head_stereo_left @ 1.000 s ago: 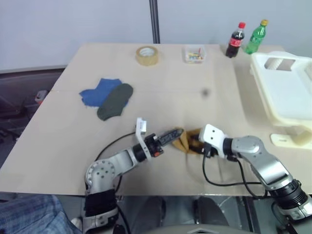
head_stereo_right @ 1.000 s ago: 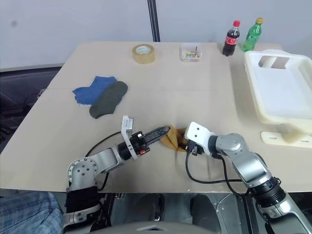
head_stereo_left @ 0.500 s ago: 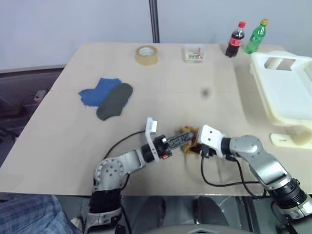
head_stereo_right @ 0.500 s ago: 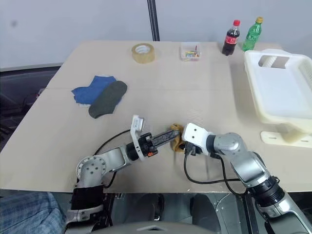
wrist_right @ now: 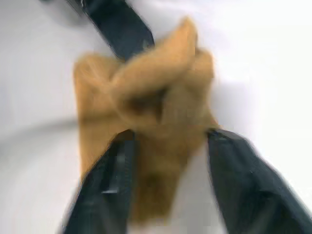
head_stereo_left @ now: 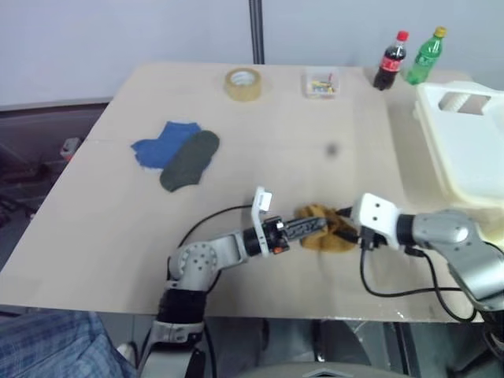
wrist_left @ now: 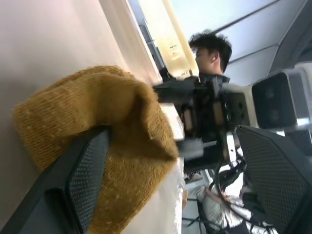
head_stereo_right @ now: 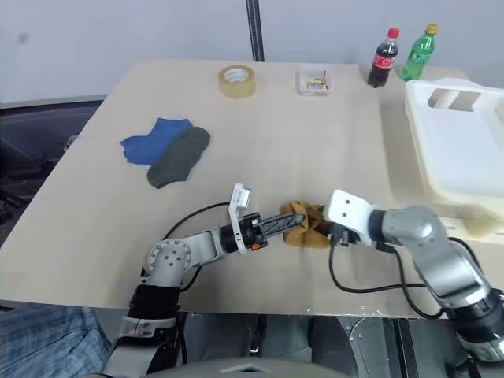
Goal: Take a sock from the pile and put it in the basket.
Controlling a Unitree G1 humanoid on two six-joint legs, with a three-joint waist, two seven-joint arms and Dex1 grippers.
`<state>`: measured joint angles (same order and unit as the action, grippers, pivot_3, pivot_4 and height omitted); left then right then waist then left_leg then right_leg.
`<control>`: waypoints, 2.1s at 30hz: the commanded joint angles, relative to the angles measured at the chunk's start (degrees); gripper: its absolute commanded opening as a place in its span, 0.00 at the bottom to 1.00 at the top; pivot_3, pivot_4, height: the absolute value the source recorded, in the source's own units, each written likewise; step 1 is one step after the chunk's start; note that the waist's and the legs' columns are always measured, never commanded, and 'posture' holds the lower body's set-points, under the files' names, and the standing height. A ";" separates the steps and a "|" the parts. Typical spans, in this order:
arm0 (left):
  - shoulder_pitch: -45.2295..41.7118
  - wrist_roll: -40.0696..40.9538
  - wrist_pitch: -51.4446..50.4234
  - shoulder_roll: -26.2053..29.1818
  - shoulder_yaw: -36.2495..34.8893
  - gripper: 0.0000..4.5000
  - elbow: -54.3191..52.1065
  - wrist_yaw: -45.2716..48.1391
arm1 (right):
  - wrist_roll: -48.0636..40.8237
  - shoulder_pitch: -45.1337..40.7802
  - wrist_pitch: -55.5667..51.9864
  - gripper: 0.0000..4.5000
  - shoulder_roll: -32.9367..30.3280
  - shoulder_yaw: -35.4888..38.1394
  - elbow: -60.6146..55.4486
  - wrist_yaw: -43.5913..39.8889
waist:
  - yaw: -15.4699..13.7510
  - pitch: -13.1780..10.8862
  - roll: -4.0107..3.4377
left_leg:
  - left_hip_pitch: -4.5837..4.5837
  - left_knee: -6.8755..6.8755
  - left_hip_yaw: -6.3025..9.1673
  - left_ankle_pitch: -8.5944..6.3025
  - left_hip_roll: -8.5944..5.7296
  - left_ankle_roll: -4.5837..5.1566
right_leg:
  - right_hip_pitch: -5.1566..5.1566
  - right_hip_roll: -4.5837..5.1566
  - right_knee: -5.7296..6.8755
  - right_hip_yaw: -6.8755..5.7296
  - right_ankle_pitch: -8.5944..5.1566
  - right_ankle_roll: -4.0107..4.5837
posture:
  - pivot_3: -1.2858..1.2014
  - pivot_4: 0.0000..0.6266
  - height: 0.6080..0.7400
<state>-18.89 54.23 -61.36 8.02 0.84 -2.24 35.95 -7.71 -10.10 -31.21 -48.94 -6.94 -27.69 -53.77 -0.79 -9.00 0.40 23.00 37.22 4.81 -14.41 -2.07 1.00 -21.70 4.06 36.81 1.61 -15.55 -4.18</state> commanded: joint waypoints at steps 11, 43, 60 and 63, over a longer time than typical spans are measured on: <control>-0.04 -4.76 4.58 0.01 5.47 1.00 0.73 7.61 | -20.43 -4.04 -23.77 0.97 13.50 13.60 -1.88 9.97 | -0.03 -0.03 -0.03 | 0.00 0.01 0.01 0.00 0.02 0.01 | 0.01 0.01 0.03 0.01 0.00 0.00 | 0.52 0.24 0.99; 1.55 -6.80 8.00 -1.23 6.46 1.00 -1.15 8.27 | -30.27 -0.79 -38.30 0.42 13.50 8.30 0.16 15.92 | 0.12 -0.02 -0.08 | -0.07 0.04 0.01 -0.10 0.01 0.21 | 0.04 -0.05 0.12 -0.01 0.01 0.00 | 0.52 0.24 0.99; 6.95 -17.22 20.02 10.58 13.48 1.00 -14.37 14.45 | -31.49 -2.06 -36.15 0.01 11.59 10.77 3.49 15.50 | 0.84 -0.06 -0.22 | -0.11 -0.01 -0.07 -0.07 0.05 0.15 | 0.01 -0.06 0.18 0.09 0.00 0.02 | 0.52 0.24 0.99; 8.59 -20.15 23.31 12.28 12.98 1.00 -16.41 12.54 | -31.82 -2.68 -35.61 0.01 9.88 11.76 4.88 14.43 | 0.33 -0.07 -0.21 | -0.08 0.03 -0.06 -0.11 0.02 0.23 | 0.02 0.00 0.16 0.06 0.00 0.01 | 0.52 0.24 0.99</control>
<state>-10.59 35.18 -40.45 20.12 13.69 -15.53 48.82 -39.11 -12.02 -67.44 -38.01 2.52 -23.02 -38.75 -0.46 -9.08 0.19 22.91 37.28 4.74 -14.52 -2.05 1.24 -21.66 4.07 36.96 1.69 -15.55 -4.17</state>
